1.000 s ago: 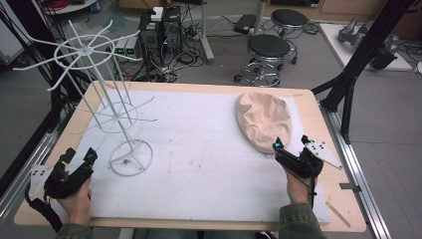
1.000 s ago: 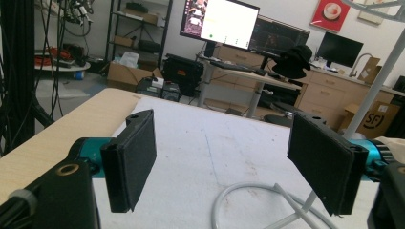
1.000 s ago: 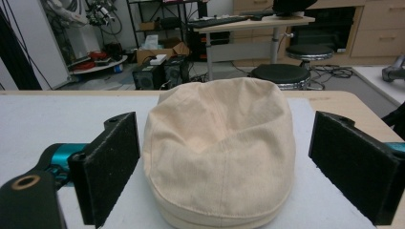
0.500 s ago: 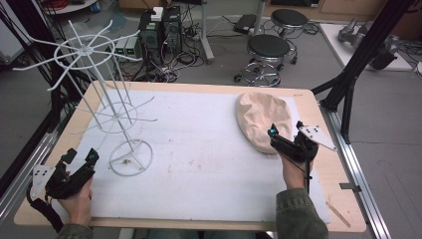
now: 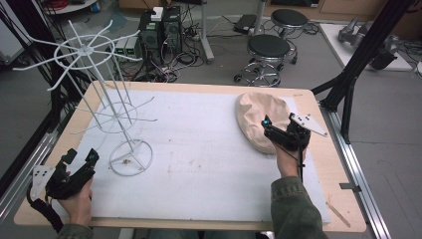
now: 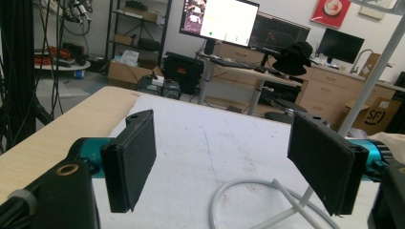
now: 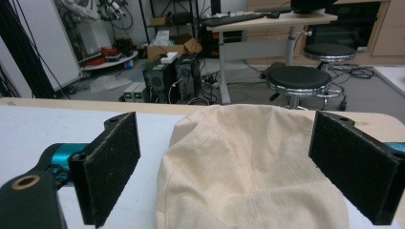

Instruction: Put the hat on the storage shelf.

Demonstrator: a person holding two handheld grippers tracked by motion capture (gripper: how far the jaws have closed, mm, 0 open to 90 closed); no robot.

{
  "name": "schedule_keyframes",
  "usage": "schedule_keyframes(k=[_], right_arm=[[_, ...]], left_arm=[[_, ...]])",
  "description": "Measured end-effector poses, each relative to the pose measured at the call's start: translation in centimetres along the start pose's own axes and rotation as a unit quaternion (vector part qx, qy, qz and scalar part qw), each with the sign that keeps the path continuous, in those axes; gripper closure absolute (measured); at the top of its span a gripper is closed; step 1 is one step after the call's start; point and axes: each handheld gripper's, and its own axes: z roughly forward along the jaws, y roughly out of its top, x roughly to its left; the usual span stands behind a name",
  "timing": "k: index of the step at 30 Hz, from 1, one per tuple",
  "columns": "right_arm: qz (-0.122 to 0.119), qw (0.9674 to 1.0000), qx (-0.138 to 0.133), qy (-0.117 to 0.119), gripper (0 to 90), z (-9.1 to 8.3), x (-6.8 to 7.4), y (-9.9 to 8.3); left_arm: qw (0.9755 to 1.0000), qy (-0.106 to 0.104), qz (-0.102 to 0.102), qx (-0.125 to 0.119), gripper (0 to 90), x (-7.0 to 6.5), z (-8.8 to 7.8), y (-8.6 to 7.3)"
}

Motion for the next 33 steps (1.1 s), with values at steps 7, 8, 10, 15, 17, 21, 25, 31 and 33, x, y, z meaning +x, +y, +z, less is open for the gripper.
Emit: schedule_keyframes(k=[7, 8, 10, 15, 17, 21, 25, 31, 33], right_arm=[[-0.003, 0.9996, 0.025, 0.009, 9.4, 2.0, 0.3, -0.3], [-0.006, 0.9994, 0.031, 0.013, 9.4, 2.3, 0.3, -0.3], [-0.011, 0.9992, 0.035, 0.015, 9.4, 2.7, 0.5, -0.5], [-0.005, 0.9973, 0.058, 0.045, 9.4, 4.0, 0.6, -0.8], [-0.008, 0.9968, 0.066, 0.044, 9.4, 4.2, 0.6, -0.9], [-0.014, 0.9955, 0.083, 0.044, 9.4, 5.2, 0.6, -1.4], [-0.019, 0.994, 0.098, 0.044, 9.4, 5.9, 0.6, -1.6], [-0.034, 0.9895, 0.135, 0.038, 9.4, 7.1, 1.2, -2.1], [-0.038, 0.9862, 0.155, 0.045, 9.4, 7.7, 1.4, -2.2]], left_arm=[[1.0, 0.001, -0.001, -0.002, 25.1, 0.1, 0.0, 0.0], [1.0, 0.003, -0.001, -0.002, 25.2, 0.1, 0.0, 0.0], [1.0, 0.004, 0.0, -0.003, 25.2, 0.2, 0.0, 0.0], [1.0, 0.005, -0.002, -0.004, 25.2, 0.3, 0.1, 0.0], [1.0, 0.003, -0.002, -0.002, 25.3, 0.3, 0.1, -0.1], [1.0, 0.004, -0.001, -0.003, 25.7, 0.2, 0.1, -0.1], [1.0, 0.003, -0.003, -0.003, 25.6, 0.2, 0.1, -0.1], [1.0, -0.006, -0.007, 0.001, 25.8, 0.3, 0.3, -0.2], [1.0, -0.007, -0.007, 0.001, 25.8, 0.3, 0.3, -0.2]])
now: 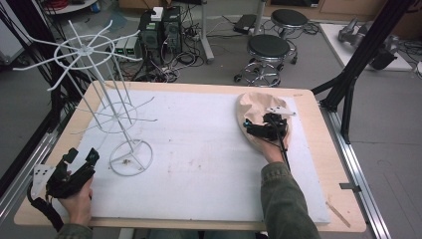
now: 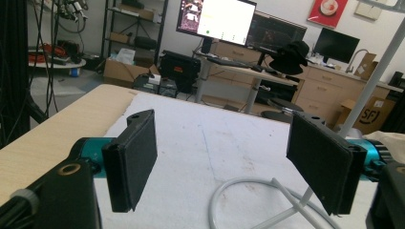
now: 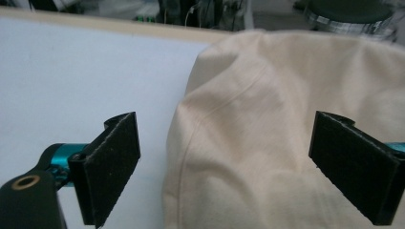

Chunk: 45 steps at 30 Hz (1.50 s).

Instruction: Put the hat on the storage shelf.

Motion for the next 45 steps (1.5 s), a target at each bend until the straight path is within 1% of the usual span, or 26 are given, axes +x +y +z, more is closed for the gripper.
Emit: schedule_keyframes(k=[4, 5, 6, 7, 8, 9, 13, 15, 18, 19, 23, 25, 27, 29, 30, 31, 33, 34, 35, 36, 39, 41, 42, 43, 44, 45], right_arm=[[-0.009, 0.9998, 0.017, 0.002, 9.4, 0.7, 0.3, -0.2], [-0.011, 0.9994, 0.033, 0.005, 9.4, 1.2, 0.2, -0.5], [-0.011, 0.9994, 0.033, 0.005, 9.4, 1.2, 0.2, -0.5], [-0.014, 0.9987, 0.047, 0.008, 9.4, 1.6, 0.1, -0.8], [-0.014, 0.9987, 0.047, 0.008, 9.4, 1.6, 0.1, -0.8], [-0.013, 0.9982, 0.057, 0.013, 9.4, 2.0, -0.1, -1.0], [-0.021, 0.9974, 0.069, 0.009, 9.5, 2.4, 0.0, -1.2], [-0.037, 0.9966, 0.073, -0.003, 9.6, 2.6, 0.2, -1.3], [-0.046, 0.9957, 0.081, -0.003, 10.5, 2.7, 0.4, -1.4], [-0.046, 0.9946, 0.093, 0.011, 13.4, 2.8, 0.4, -1.5], [-0.069, 0.9915, 0.11, 0.007, 14.5, 3.0, 0.6, -1.7], [-0.07, 0.9913, 0.111, 0.007, 14.6, 3.1, 0.6, -1.7], [-0.083, 0.9888, 0.124, -0.002, 14.7, 3.2, 0.8, -1.8], [-0.099, 0.9836, 0.15, -0.016, 15.1, 3.6, 1.3, -1.7], [-0.099, 0.9836, 0.15, -0.016, 15.1, 3.6, 1.3, -1.7], [-0.088, 0.9834, 0.158, -0.013, 18.3, 3.7, 1.2, -1.5], [-0.09, 0.9832, 0.159, 0.0, 24.8, 3.6, 1.0, -1.5], [-0.09, 0.9832, 0.159, 0.0, 24.8, 3.6, 1.0, -1.5], [-0.09, 0.9825, 0.162, 0.015, 33.6, 3.4, 0.8, -1.4], [-0.09, 0.9825, 0.162, 0.015, 33.6, 3.4, 0.8, -1.4], [-0.071, 0.9834, 0.165, 0.025, 48.4, 3.2, 0.4, -1.3], [-0.069, 0.9837, 0.164, 0.024, 50.3, 3.2, 0.4, -1.3], [-0.074, 0.9833, 0.164, 0.025, 55.1, 3.1, 0.4, -1.2], [-0.074, 0.9833, 0.164, 0.025, 55.1, 3.1, 0.4, -1.2], [-0.064, 0.9842, 0.163, 0.027, 62.5, 3.0, 0.4, -1.1], [-0.064, 0.9842, 0.163, 0.027, 62.5, 3.0, 0.4, -1.1]], left_arm=[[1.0, 0.0, 0.001, -0.001, 25.8, 0.0, 0.0, 0.0], [1.0, 0.0, 0.002, 0.0, 25.8, 0.1, 0.0, 0.0], [1.0, -0.001, 0.003, 0.001, 25.8, 0.0, 0.0, 0.0], [1.0, -0.001, 0.004, 0.002, 25.8, 0.1, 0.0, 0.0], [1.0, -0.001, 0.005, 0.002, 25.8, 0.0, 0.0, 0.0], [1.0, -0.001, 0.006, 0.001, 25.9, 0.0, 0.1, 0.0], [1.0, -0.002, 0.007, 0.002, 25.8, -0.1, 0.1, 0.0], [1.0, -0.005, 0.005, 0.004, 25.8, -0.1, 0.2, 0.0], [1.0, -0.004, 0.006, 0.005, 25.8, -0.1, 0.3, -0.1], [1.0, -0.004, 0.005, 0.005, 25.8, -0.1, 0.3, -0.1], [1.0, -0.004, 0.005, 0.005, 25.8, 0.0, 0.3, -0.1], [1.0, -0.005, 0.005, 0.006, 25.8, -0.1, 0.4, -0.1], [1.0, -0.005, 0.006, 0.005, 25.8, -0.1, 0.5, -0.1], [0.9999, -0.008, 0.007, 0.008, 25.8, -0.2, 0.5, -0.1], [0.9999, -0.008, 0.006, 0.009, 25.8, -0.2, 0.6, -0.2], [0.9999, -0.009, 0.009, 0.011, 25.8, -0.2, 0.6, -0.2], [0.9999, -0.01, 0.007, 0.01, 25.8, -0.3, 0.6, -0.2], [0.9999, -0.01, 0.007, 0.009, 25.8, -0.3, 0.7, -0.2], [0.9999, -0.01, 0.008, 0.009, 25.8, -0.3, 0.7, -0.2], [0.9998, -0.01, 0.009, 0.012, 25.8, -0.2, 0.7, -0.2], [0.9999, -0.01, 0.009, 0.011, 25.8, -0.2, 0.8, -0.2], [0.9999, -0.01, 0.008, 0.01, 25.8, -0.3, 0.8, -0.2], [0.9999, -0.011, 0.008, 0.01, 25.8, -0.3, 0.8, -0.2], [0.9998, -0.011, 0.008, 0.01, 25.8, -0.3, 0.8, -0.2], [0.9999, -0.012, 0.007, 0.009, 25.8, -0.3, 0.8, -0.2], [0.9998, -0.011, 0.008, 0.011, 25.8, -0.2, 0.8, -0.2]])
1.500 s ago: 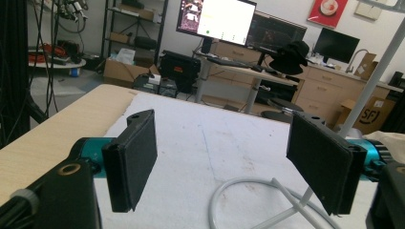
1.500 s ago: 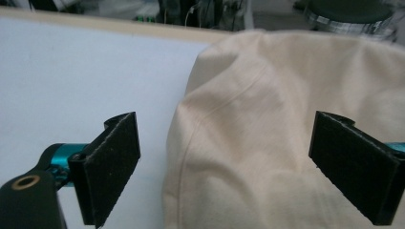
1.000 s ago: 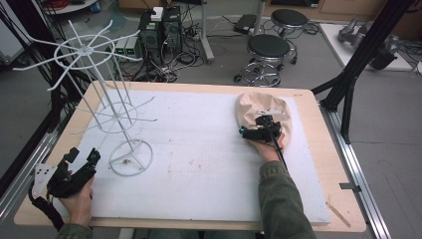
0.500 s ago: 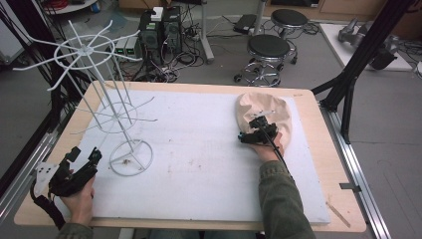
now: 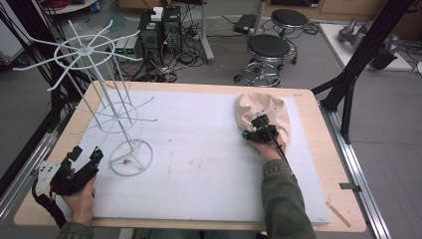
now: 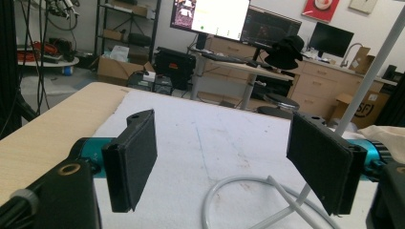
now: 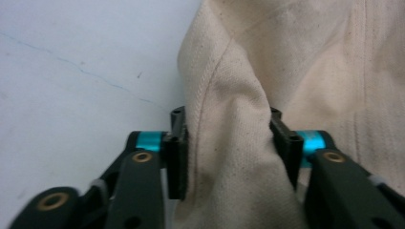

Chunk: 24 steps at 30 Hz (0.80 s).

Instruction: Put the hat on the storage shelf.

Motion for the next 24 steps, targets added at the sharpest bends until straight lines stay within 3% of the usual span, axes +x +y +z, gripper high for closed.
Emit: schedule_keyframes(k=[1, 4, 6, 11, 20, 24], right_arm=[[0.029, 0.9992, -0.007, 0.026, 68.3, -0.3, -0.6, 0.0], [0.035, 0.999, -0.014, 0.024, 69.4, -0.5, -0.7, -0.1], [0.008, 0.9997, -0.024, 0.005, 72.4, -0.6, 0.0, 0.0], [-0.02, 0.9987, -0.043, -0.02, 76.9, -0.9, 1.1, 0.3], [-0.016, 0.9985, -0.049, -0.018, 77.2, -1.2, 0.9, 0.2], [-0.009, 0.9984, -0.056, -0.006, 77.2, -1.4, 0.6, 0.0]], left_arm=[[1.0, 0.0, -0.004, -0.002, 25.8, 0.0, 0.0, 0.0], [1.0, 0.002, -0.002, -0.002, 25.8, 0.1, 0.0, 0.0], [1.0, 0.002, -0.003, -0.002, 25.7, 0.1, 0.0, 0.0], [1.0, 0.001, -0.004, -0.003, 25.8, 0.0, -0.1, 0.0], [1.0, 0.0, -0.007, -0.003, 25.8, 0.1, -0.1, 0.0], [1.0, 0.0, -0.007, -0.002, 25.8, 0.1, -0.1, 0.0]])
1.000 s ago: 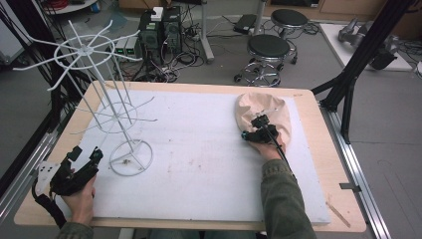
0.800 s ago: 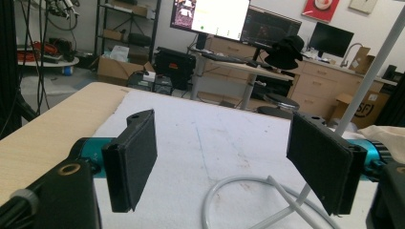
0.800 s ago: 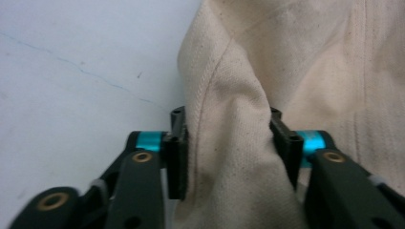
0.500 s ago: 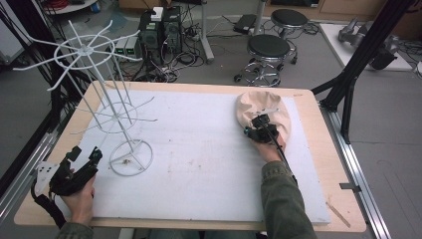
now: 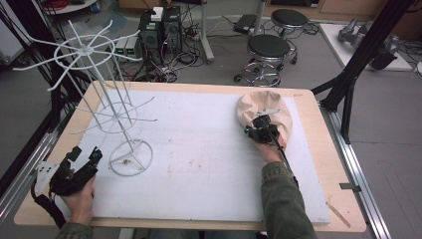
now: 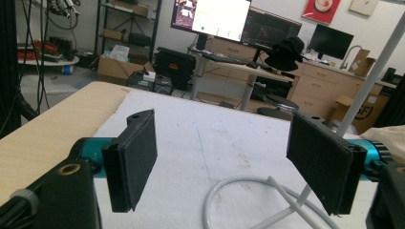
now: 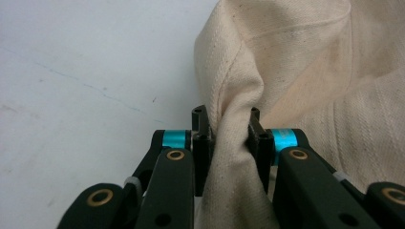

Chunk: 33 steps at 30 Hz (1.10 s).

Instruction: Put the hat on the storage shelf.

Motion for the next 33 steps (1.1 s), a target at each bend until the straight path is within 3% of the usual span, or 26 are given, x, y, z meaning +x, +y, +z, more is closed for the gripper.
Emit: schedule_keyframes(k=[9, 12, 13, 16, 18, 22, 23, 27, 28, 29, 31, 33], right_arm=[[0.028, 0.9986, -0.037, 0.026, 77.2, -1.5, -1.0, -0.5], [0.034, 0.9953, -0.07, 0.057, 77.1, -2.7, -1.1, -0.2], [0.034, 0.9953, -0.07, 0.057, 77.1, -2.7, -1.1, -0.2], [0.038, 0.9896, -0.106, 0.09, 76.9, -4.0, -1.0, 0.2], [0.039, 0.9883, -0.112, 0.096, 76.8, -4.3, -0.8, 0.2], [0.024, 0.9821, -0.138, 0.126, 76.6, -5.7, 0.0, 0.5], [0.024, 0.9821, -0.138, 0.126, 76.6, -5.7, 0.0, 0.5], [0.016, 0.9733, -0.172, 0.151, 76.5, -7.0, 0.9, 0.9], [0.016, 0.9733, -0.172, 0.151, 76.5, -7.0, 0.9, 0.9], [0.011, 0.9689, -0.188, 0.161, 76.5, -7.6, 1.3, 1.0], [0.004, 0.9672, -0.194, 0.164, 76.5, -7.8, 1.4, 1.1], [-0.001, 0.9608, -0.208, 0.183, 76.5, -8.3, 1.5, 1.1]], left_arm=[[1.0, -0.002, 0.003, 0.003, 25.8, -0.1, 0.0, 0.0], [1.0, -0.001, 0.002, 0.002, 25.8, -0.1, 0.1, -0.1], [1.0, -0.001, 0.002, 0.002, 25.8, -0.1, 0.1, -0.1], [1.0, -0.001, 0.002, 0.002, 25.8, -0.2, 0.1, -0.1], [1.0, -0.002, 0.002, 0.003, 25.8, -0.2, 0.1, -0.1], [1.0, -0.001, 0.005, 0.005, 25.8, -0.1, 0.1, -0.1], [1.0, -0.001, 0.005, 0.006, 25.8, -0.1, 0.1, -0.1], [1.0, -0.002, 0.004, 0.004, 25.9, -0.1, 0.1, -0.1], [1.0, -0.002, 0.004, 0.004, 25.9, -0.1, 0.1, -0.1], [1.0, -0.002, 0.001, 0.001, 25.9, -0.2, 0.2, -0.1], [1.0, -0.002, 0.005, 0.004, 25.9, -0.2, 0.2, -0.1], [1.0, -0.002, 0.004, 0.004, 25.9, -0.2, 0.2, -0.1]])
